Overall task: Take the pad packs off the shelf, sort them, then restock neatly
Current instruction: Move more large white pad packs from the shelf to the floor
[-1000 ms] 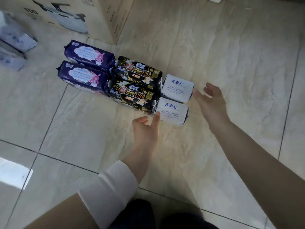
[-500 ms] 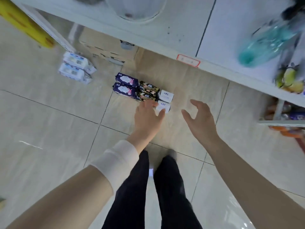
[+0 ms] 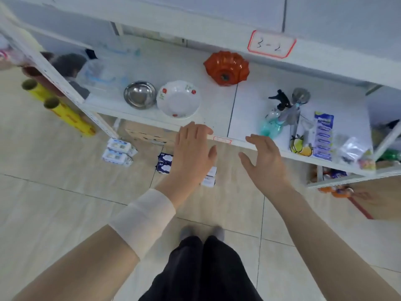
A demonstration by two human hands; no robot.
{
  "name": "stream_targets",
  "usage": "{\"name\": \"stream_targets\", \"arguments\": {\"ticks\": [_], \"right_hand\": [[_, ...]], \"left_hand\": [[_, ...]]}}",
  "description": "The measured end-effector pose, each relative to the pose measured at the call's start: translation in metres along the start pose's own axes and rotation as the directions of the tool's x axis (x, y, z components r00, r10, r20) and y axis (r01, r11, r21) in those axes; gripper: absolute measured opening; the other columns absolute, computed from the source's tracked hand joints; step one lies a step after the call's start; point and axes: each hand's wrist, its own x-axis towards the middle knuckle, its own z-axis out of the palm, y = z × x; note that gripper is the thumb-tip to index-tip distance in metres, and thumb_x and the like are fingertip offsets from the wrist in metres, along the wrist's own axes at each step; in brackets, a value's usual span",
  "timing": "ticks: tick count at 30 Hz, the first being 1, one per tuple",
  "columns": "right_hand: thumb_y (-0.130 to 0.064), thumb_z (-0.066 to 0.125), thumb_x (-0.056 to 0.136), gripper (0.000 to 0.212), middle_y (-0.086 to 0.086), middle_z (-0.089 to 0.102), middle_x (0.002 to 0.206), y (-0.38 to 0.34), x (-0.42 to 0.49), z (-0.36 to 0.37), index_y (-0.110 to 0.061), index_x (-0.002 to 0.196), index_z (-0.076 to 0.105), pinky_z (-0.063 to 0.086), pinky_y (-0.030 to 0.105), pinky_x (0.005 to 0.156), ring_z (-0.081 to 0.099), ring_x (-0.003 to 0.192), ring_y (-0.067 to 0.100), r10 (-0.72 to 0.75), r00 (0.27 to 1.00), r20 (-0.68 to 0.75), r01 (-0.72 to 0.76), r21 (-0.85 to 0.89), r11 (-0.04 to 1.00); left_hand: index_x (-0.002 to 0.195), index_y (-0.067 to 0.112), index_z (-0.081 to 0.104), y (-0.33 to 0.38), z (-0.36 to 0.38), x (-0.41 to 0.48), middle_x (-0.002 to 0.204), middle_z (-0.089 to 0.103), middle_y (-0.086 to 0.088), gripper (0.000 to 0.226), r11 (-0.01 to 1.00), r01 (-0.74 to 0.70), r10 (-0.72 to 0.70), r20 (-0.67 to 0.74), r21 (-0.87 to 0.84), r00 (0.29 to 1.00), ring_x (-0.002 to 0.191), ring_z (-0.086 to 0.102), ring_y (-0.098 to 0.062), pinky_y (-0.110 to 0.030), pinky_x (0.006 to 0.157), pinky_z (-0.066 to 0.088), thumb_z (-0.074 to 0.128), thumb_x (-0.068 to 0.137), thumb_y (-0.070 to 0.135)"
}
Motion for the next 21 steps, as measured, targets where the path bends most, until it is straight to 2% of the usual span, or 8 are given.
{"name": "stream_targets", "arguments": {"ticks": [4,7,10,14,17,19,21], "right_hand": [[-0.016,0.065,0.084,0.036,0.013,0.058,0.121,-0.006,0.015,-0.042,-0.005,0.117,0.059,0.044,0.038,0.094,0.054,0.114,0.031,-0.081,0.988,-0.133,0.086,0.028,0.996],[-0.014,0.067,0.084,0.034,0.010,0.059,0.117,-0.010,0.029,-0.071,-0.006,0.116,0.060,0.042,0.027,0.086,0.057,0.107,0.028,-0.101,0.972,-0.213,0.112,0.038,0.993],[-0.014,0.066,0.084,0.035,0.007,0.059,0.114,-0.010,0.045,-0.094,-0.008,0.117,0.059,0.037,0.017,0.083,0.057,0.102,0.025,-0.078,0.965,-0.249,0.108,0.110,0.988],[-0.014,0.065,0.084,0.034,0.005,0.059,0.109,-0.017,0.066,-0.113,-0.007,0.116,0.059,0.044,0.031,0.090,0.057,0.106,0.026,-0.028,0.960,-0.279,0.079,0.176,0.981],[-0.017,0.063,0.086,0.037,-0.005,0.050,0.110,-0.030,0.084,-0.122,-0.009,0.122,0.056,0.046,0.038,0.095,0.054,0.111,0.022,0.058,0.967,-0.250,0.015,0.280,0.960],[-0.021,0.062,0.087,0.038,-0.006,0.048,0.110,-0.042,0.099,-0.127,-0.014,0.124,0.054,0.051,0.044,0.086,0.055,0.110,0.021,0.120,0.967,-0.223,-0.039,0.337,0.941],[-0.026,0.062,0.087,0.038,-0.007,0.049,0.111,-0.056,0.118,-0.131,-0.018,0.124,0.053,0.055,0.042,0.072,0.055,0.107,0.017,0.189,0.962,-0.197,-0.096,0.403,0.910]], "left_hand": [[0.109,0.009,0.056,0.026,-0.027,0.015,0.116,0.058,-0.011,0.032,0.994,-0.111,0.107,-0.153,-0.016,0.982,0.124,0.045,-0.034,-0.044,0.102,0.034,0.067,0.080,0.018],[0.111,0.012,0.055,0.043,-0.047,0.034,0.121,0.057,-0.007,0.031,0.990,-0.130,0.117,-0.199,-0.055,0.973,0.125,0.045,-0.030,-0.042,0.104,0.032,0.064,0.083,0.021],[0.112,0.010,0.055,0.057,-0.064,0.055,0.118,0.058,-0.007,0.031,0.983,-0.151,0.119,-0.255,-0.109,0.960,0.119,0.048,-0.029,-0.044,0.102,0.037,0.064,0.084,0.020],[0.114,0.010,0.055,0.063,-0.085,0.079,0.115,0.058,-0.006,0.032,0.980,-0.143,0.101,-0.270,-0.141,0.958,0.114,0.048,-0.025,-0.035,0.098,0.035,0.063,0.084,0.021],[0.117,0.011,0.053,0.054,-0.098,0.100,0.118,0.056,-0.004,0.034,0.984,-0.112,0.076,-0.251,-0.136,0.965,0.116,0.046,-0.023,-0.029,0.099,0.030,0.061,0.086,0.024],[0.118,0.012,0.053,0.046,-0.108,0.117,0.120,0.055,-0.002,0.035,0.985,-0.094,0.056,-0.247,-0.146,0.967,0.117,0.046,-0.022,-0.027,0.098,0.028,0.060,0.087,0.026],[0.120,0.015,0.051,0.035,-0.120,0.136,0.122,0.054,0.000,0.035,0.985,-0.081,0.042,-0.241,-0.155,0.970,0.118,0.045,-0.020,-0.026,0.099,0.027,0.058,0.088,0.029]]}}
